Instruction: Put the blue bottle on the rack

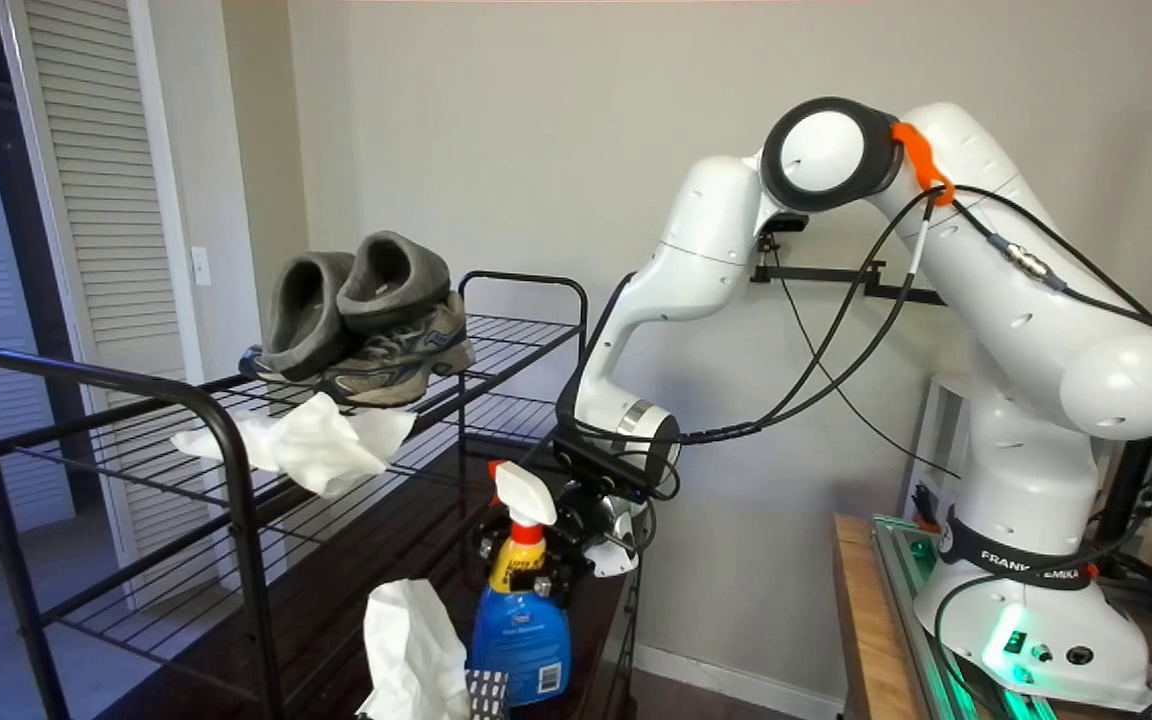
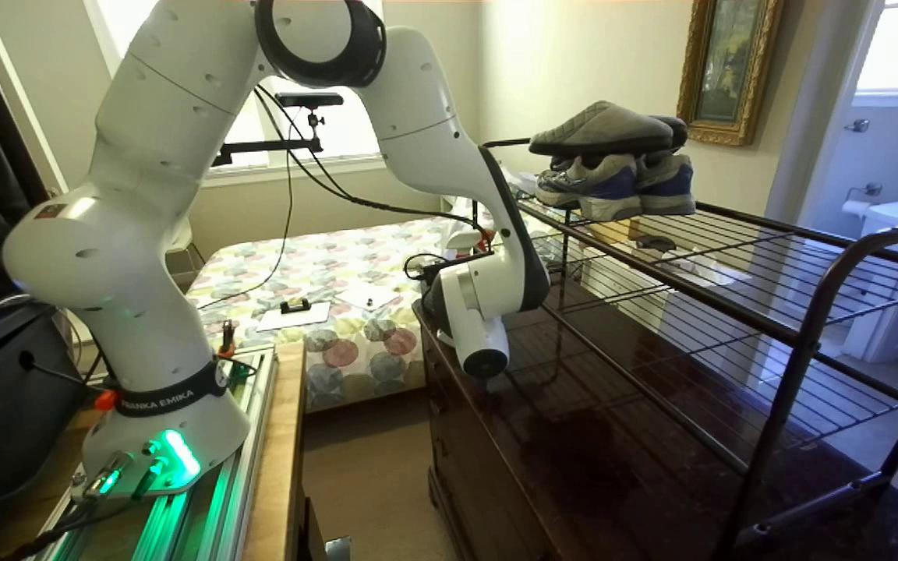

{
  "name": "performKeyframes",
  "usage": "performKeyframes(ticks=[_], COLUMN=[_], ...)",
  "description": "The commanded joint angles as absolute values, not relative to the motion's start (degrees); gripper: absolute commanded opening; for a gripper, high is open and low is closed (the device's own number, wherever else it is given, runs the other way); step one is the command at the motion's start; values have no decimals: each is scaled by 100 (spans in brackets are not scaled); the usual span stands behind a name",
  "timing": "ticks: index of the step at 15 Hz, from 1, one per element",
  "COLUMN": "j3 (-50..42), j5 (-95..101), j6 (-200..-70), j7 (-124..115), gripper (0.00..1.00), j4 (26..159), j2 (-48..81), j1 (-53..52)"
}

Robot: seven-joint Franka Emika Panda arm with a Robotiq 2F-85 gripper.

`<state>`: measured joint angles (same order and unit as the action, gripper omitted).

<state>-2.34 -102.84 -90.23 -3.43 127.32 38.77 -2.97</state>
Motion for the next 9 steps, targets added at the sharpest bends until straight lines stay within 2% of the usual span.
performKeyframes(ticks=[1,9], j3=[-354,-421], j5=[-9903,-8831], j6=[-9020,-8563], j7=[-529,-1853], gripper=[9,9], j4=[13189,13237], j2=[3159,2691], j1=[-222,-64])
